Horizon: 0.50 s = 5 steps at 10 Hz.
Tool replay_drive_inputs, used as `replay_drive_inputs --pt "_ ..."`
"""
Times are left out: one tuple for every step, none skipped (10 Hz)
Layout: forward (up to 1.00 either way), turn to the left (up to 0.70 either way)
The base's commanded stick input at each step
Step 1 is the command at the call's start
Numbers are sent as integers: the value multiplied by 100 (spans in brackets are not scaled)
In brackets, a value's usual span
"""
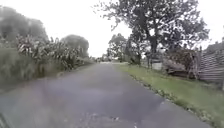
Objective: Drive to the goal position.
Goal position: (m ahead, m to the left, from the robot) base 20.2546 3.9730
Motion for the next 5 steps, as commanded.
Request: replay_drive_inputs --pt "100 0" --pt "100 0" --pt "100 0" --pt "100 0" --pt "100 0"
